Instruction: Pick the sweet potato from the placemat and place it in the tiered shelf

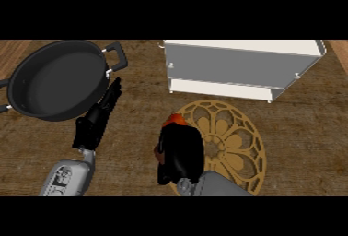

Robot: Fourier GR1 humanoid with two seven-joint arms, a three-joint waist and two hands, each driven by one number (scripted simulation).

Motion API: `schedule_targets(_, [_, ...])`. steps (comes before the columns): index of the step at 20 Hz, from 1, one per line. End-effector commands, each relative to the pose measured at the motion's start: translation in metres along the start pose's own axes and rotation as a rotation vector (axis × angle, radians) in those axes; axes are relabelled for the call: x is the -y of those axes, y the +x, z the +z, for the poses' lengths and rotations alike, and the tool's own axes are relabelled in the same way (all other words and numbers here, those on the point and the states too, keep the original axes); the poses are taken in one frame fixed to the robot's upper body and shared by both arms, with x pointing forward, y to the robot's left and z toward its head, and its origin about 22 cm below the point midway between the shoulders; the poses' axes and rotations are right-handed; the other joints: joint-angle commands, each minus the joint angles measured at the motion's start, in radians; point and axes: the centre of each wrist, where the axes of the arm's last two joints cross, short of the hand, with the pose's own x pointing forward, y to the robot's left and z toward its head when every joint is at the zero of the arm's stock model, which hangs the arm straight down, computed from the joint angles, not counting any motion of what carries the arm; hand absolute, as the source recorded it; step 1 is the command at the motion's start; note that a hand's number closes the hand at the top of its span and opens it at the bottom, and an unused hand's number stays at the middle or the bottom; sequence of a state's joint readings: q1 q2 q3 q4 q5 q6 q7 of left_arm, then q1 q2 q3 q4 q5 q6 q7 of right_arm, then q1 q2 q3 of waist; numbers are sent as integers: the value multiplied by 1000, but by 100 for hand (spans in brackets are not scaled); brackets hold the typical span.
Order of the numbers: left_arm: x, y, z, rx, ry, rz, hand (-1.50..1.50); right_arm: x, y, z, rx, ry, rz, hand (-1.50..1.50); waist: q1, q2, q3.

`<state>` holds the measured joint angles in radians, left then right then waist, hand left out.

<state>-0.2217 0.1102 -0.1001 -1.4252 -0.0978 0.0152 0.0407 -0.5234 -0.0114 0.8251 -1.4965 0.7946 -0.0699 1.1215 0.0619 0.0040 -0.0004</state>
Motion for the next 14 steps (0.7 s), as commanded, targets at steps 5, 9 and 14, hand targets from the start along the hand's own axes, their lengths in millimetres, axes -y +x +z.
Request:
schedule_targets(5, [6,-2,5,-10,-23,7,0,36,40,21,39,-233,-365,150,6,-13,-1])
schedule_targets(9, [-1,7,-9,5,0,-8,0,54,59,26,84,-325,-379,150,-7,-12,-3])
schedule_targets(14, [-4,-11,4,-42,37,-1,0,88,74,25,41,-473,-359,150,-38,-22,-4])
